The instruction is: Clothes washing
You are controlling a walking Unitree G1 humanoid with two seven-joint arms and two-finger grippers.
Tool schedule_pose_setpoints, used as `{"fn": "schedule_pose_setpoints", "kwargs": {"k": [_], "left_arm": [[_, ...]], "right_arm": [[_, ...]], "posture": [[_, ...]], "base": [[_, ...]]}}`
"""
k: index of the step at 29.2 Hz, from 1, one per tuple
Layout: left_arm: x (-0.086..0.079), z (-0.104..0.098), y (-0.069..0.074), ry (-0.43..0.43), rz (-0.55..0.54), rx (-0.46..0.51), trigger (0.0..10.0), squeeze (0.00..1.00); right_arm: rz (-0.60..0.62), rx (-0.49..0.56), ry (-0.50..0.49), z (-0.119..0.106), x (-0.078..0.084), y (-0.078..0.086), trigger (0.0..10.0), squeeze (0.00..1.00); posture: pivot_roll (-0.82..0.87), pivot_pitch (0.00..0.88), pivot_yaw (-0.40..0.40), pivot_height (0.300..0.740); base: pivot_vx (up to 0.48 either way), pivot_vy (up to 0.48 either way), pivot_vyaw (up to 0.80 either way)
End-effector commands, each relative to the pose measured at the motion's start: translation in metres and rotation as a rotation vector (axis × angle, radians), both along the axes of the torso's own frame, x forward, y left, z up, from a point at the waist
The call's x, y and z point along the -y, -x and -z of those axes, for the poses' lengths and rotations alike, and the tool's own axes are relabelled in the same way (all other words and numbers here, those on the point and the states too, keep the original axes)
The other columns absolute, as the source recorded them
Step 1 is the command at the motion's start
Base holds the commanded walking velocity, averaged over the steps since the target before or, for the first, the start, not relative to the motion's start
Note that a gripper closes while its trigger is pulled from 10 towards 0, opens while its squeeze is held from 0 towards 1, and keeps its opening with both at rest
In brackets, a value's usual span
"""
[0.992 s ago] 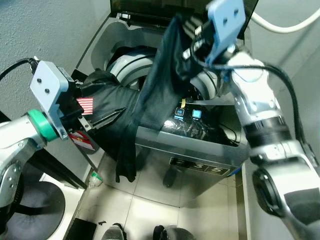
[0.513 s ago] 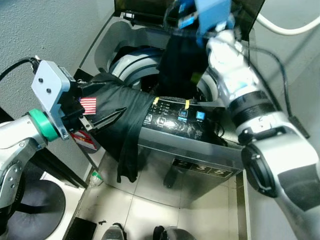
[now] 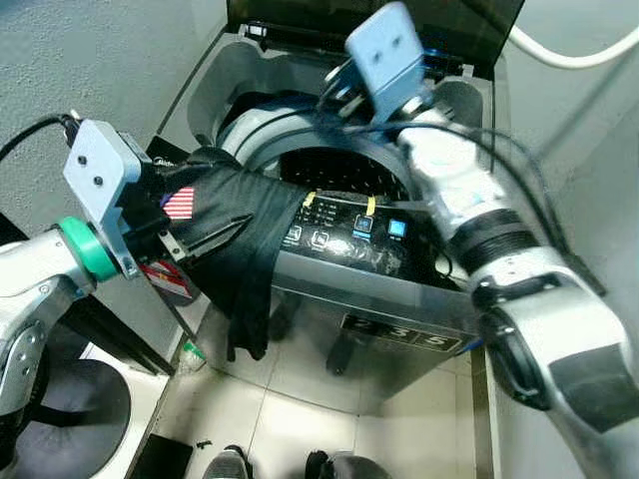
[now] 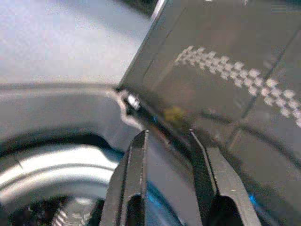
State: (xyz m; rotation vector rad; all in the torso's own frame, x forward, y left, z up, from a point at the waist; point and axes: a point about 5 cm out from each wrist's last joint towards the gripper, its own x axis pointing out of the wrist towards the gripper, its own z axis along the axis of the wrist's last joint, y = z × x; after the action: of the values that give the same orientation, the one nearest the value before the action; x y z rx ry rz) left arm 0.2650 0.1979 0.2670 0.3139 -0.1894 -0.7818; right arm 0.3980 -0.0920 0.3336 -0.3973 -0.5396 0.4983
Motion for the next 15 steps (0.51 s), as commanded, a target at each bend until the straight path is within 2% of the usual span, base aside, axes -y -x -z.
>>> {"fn": "schedule_pose_setpoints", "kwargs": {"k": [1, 2, 4, 7, 8, 10, 12, 15], "left_arm": [[0.003, 0.000, 0.004, -0.013, 0.018, 0.003, 10.0, 0.00], [0.003, 0.001, 0.004, -0.013, 0.017, 0.002, 10.0, 0.00], [0.002, 0.001, 0.004, -0.014, 0.016, 0.000, 10.0, 0.00], [0.000, 0.002, 0.004, -0.018, 0.013, -0.009, 10.0, 0.00], [-0.001, 0.002, 0.004, -0.019, 0.013, -0.011, 10.0, 0.00], [-0.001, 0.002, 0.004, -0.020, 0.014, -0.012, 10.0, 0.00], [-0.001, 0.002, 0.003, -0.022, 0.018, -0.016, 10.0, 0.00], [0.000, 0.000, 0.001, -0.028, 0.027, -0.016, 10.0, 0.00]], "right_arm": [[-0.073, -0.053, 0.007, 0.010, 0.001, 0.003, 10.0, 0.00], [-0.114, -0.062, 0.015, 0.011, 0.002, 0.007, 10.0, 0.00], [-0.276, -0.063, 0.066, 0.016, 0.006, 0.027, 10.0, 0.00], [-0.536, -0.058, 0.179, 0.032, 0.008, 0.070, 10.0, 0.00], [-0.592, -0.063, 0.209, 0.037, 0.008, 0.080, 10.0, 0.00], [-0.616, -0.067, 0.224, 0.040, 0.007, 0.084, 10.0, 0.00], [-0.659, -0.120, 0.310, 0.058, 0.002, 0.094, 10.0, 0.00], [-0.636, -0.172, 0.446, 0.088, -0.012, 0.095, 10.0, 0.00]], "posture": [[0.13, 0.073, 0.014, 0.740], [0.13, 0.074, 0.013, 0.740], [0.13, 0.077, 0.013, 0.740], [0.12, 0.086, 0.020, 0.740], [0.12, 0.088, 0.022, 0.740], [0.12, 0.088, 0.022, 0.740], [0.11, 0.090, 0.031, 0.740], [0.12, 0.090, 0.040, 0.740]], "base": [[0.000, 0.000, 0.00], [0.000, 0.000, 0.00], [0.000, 0.000, 0.00], [0.000, 0.000, 0.00], [0.000, 0.000, 0.00], [0.000, 0.000, 0.00], [0.000, 0.000, 0.00], [0.000, 0.000, 0.00]]}}
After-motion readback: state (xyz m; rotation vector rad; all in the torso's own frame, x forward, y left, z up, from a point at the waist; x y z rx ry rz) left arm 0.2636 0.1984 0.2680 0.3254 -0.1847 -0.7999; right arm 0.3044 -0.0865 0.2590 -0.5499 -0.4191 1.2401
